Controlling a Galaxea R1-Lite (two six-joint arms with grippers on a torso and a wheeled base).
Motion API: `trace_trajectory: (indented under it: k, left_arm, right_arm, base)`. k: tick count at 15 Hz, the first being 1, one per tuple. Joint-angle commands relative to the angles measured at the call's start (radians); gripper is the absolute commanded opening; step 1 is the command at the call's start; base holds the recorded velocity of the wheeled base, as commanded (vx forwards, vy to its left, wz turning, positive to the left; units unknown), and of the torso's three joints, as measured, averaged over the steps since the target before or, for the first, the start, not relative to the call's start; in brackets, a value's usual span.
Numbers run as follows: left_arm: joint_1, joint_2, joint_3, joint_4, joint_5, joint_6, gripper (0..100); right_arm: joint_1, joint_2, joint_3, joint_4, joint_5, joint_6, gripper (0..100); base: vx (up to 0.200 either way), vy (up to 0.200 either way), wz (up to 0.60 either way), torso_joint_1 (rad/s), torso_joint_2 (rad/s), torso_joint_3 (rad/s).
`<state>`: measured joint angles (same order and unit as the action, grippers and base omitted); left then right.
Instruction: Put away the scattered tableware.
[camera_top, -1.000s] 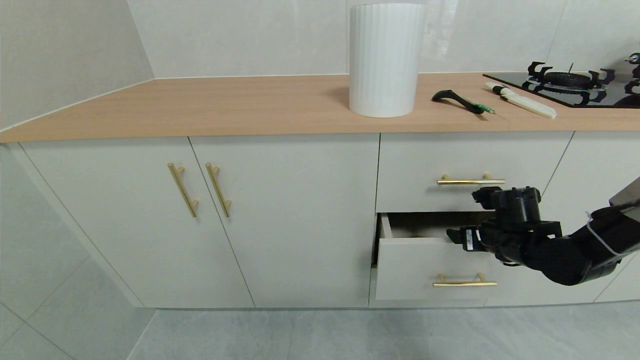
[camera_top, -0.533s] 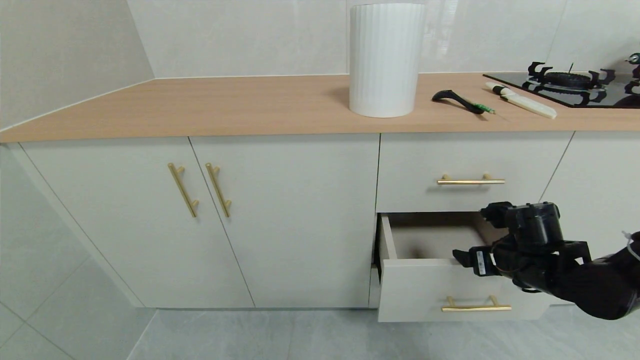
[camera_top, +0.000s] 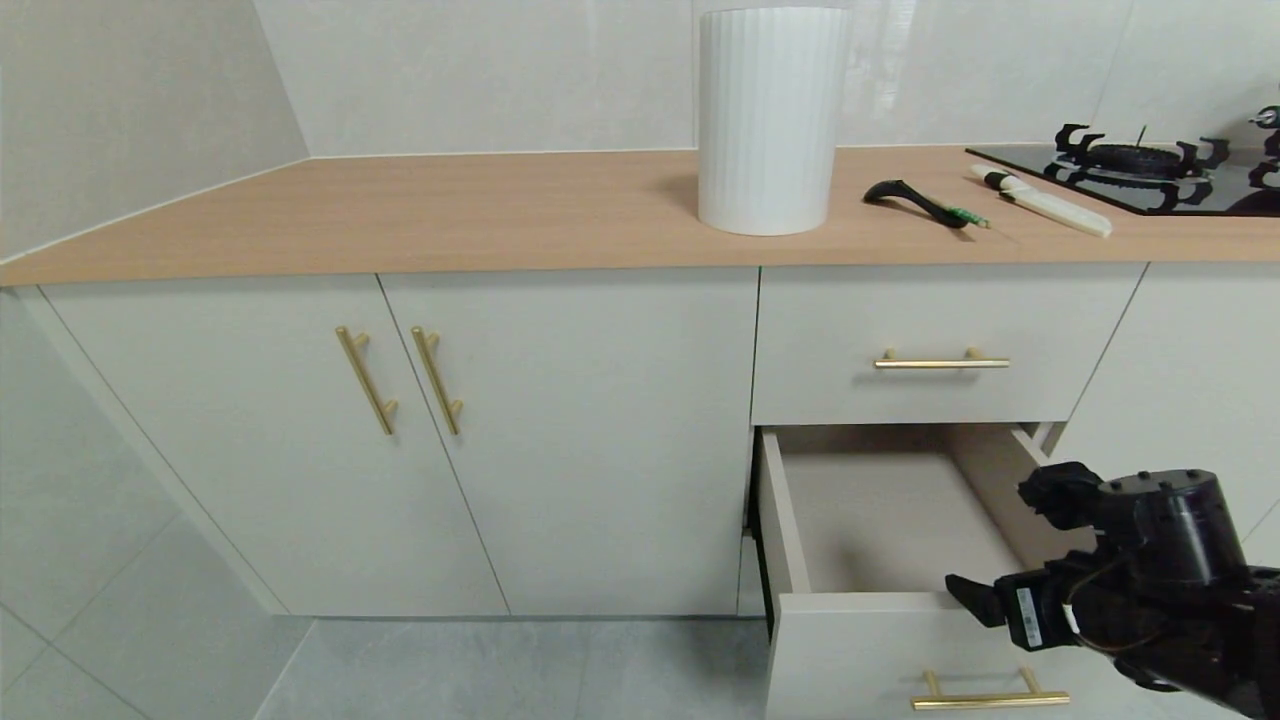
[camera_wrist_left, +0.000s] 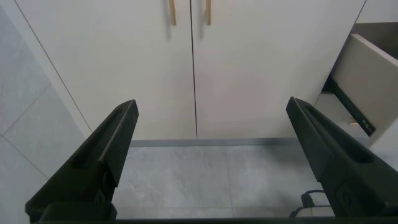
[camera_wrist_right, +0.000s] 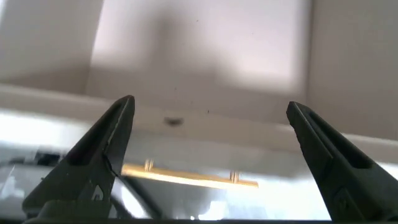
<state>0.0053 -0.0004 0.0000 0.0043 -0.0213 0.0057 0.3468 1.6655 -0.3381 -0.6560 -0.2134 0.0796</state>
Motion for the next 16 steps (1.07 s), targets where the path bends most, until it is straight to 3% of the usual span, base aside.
trace_trajectory:
  k: [1, 10, 14, 16]
  left_arm:
    - [0.001, 0.000, 0.000, 0.000, 0.000, 0.000, 100]
    - [0.001, 0.000, 0.000, 0.000, 0.000, 0.000, 100]
    - [0.001, 0.000, 0.000, 0.000, 0.000, 0.000, 100]
    - [0.001, 0.000, 0.000, 0.000, 0.000, 0.000, 100]
  right_arm:
    - [0.034, -0.105, 0.073, 0.004, 0.000, 0.000, 100]
    - [0.070, -0.224, 0.274, 0.004, 0.000, -0.001, 100]
    - [0.070, -0.299, 0.307, 0.012, 0.000, -0.001, 100]
    - [0.058, -0.356, 0.237, 0.016, -0.004, -0.001, 100]
  base:
    - [0.000, 0.000, 0.00, 0.000, 0.00, 0.000]
    - [0.000, 0.000, 0.00, 0.000, 0.00, 0.000]
    - [0.000, 0.000, 0.00, 0.000, 0.00, 0.000]
    - [0.000, 0.000, 0.00, 0.000, 0.00, 0.000]
